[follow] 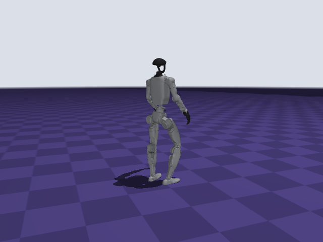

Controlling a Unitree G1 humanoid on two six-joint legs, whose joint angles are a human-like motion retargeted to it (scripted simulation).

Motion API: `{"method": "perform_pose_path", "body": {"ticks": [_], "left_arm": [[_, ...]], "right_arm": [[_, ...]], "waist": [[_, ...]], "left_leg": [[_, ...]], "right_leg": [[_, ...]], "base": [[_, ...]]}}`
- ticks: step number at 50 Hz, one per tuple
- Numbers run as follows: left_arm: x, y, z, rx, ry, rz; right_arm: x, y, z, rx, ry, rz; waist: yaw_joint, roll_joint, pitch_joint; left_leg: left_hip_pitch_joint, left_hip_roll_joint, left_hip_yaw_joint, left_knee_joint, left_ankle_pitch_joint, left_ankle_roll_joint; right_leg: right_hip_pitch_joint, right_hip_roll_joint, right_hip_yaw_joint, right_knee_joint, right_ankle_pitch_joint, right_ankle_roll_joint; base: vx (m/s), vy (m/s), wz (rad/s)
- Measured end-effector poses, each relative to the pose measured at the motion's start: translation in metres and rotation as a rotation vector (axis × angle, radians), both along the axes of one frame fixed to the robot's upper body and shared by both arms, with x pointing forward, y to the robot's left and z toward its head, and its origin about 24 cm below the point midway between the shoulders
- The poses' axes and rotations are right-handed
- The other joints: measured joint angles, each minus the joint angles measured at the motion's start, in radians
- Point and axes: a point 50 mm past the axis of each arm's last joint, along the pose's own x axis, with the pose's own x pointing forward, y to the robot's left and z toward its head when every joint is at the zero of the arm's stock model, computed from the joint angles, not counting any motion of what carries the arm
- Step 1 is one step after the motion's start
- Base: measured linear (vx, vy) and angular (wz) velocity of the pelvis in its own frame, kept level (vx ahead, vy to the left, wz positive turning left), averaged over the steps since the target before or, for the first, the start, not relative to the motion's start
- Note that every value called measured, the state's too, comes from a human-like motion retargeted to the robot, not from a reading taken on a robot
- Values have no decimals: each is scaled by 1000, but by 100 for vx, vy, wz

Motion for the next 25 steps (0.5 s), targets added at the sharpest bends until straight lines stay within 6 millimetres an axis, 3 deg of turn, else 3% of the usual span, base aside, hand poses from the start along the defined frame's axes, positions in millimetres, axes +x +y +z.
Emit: {"method": "perform_pose_path", "body": {"ticks": [8, 13, 18, 25], "left_arm": [[-49, -35, -35, -96, 205, -171], [-82, -48, -52, -143, 347, -247], [-92, -47, -55, -124, 385, -283], [-69, -35, -44, -34, 277, -266]], "right_arm": [[16, 46, 6, -21, -10, 320], [18, 52, 7, -50, 1, 414], [10, 28, -1, -112, 48, 355], [-25, -39, -15, -247, 176, 127]], "waist": [[85, 5, 4], [107, 22, 9], [108, 45, 16], [76, 56, 61]], "left_leg": [[-2, 42, -14, 66, -64, 24], [-16, 64, -19, 98, -93, 33], [-28, 72, -28, 117, -109, 31], [13, 27, -65, 107, -122, 26]], "right_leg": [[109, 63, -5, -166, 27, 12], [151, 90, -17, -242, 55, 14], [170, 94, -36, -260, 60, 7], [123, 18, -32, -32, -22, -25]], "base": [[14, 0, -11], [8, 3, 7], [4, 5, 31], [3, 10, 60]]}}
